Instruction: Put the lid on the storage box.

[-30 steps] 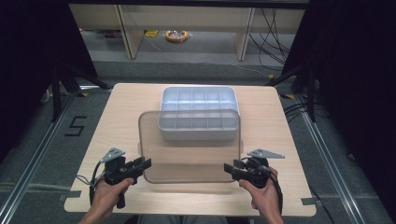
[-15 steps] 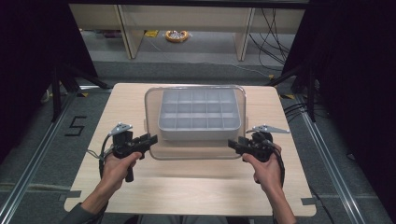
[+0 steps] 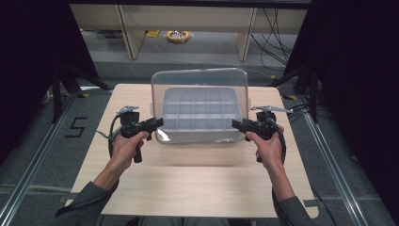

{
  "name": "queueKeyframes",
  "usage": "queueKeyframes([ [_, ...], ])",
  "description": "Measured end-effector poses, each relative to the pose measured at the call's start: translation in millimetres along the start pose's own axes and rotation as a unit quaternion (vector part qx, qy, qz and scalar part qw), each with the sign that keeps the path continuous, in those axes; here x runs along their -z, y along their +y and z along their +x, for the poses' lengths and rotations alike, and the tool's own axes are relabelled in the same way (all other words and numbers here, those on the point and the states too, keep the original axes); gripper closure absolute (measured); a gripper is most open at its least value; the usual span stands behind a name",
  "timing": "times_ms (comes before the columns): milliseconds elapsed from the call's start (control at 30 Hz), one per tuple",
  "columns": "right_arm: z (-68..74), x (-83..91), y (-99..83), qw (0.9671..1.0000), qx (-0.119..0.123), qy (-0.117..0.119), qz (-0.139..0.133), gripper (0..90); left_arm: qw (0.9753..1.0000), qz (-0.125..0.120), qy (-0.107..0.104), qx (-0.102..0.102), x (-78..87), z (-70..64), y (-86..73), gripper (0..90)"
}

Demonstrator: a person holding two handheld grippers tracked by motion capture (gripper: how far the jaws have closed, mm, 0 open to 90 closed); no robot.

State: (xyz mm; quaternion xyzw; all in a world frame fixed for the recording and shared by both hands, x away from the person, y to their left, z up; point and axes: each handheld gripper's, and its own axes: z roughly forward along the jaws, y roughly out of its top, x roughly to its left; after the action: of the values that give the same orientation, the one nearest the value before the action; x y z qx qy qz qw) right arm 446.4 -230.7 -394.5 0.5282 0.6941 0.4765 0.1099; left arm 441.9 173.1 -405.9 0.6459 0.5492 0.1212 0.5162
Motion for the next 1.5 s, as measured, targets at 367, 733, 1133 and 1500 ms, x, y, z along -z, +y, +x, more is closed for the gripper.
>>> queueKeyframes([
  [367, -12.3, -25.1, 27.1, 0.9999, -0.008, -0.008, 0.006, 47.1, 0.9997, 0.008, 0.013, 0.019, -30.1, 12.2, 24.1, 60.3],
  [733, -24.5, -43.0, 27.4, 0.9986, -0.05, -0.009, 0.013, 46.7, 0.9991, 0.022, 0.026, 0.027, -52.3, 18.4, 31.3, 59.1],
  [1133, -33.6, -53.2, 22.3, 0.9985, -0.052, -0.009, 0.014, 46.2, 0.9979, 0.037, 0.027, 0.046, -63.2, 26.0, 24.9, 58.1],
  [1500, -39.9, -67.0, 18.5, 0.9981, -0.054, -0.019, 0.022, 42.0, 0.997, 0.049, 0.035, 0.049, -73.6, 33.1, 20.3, 56.4],
])
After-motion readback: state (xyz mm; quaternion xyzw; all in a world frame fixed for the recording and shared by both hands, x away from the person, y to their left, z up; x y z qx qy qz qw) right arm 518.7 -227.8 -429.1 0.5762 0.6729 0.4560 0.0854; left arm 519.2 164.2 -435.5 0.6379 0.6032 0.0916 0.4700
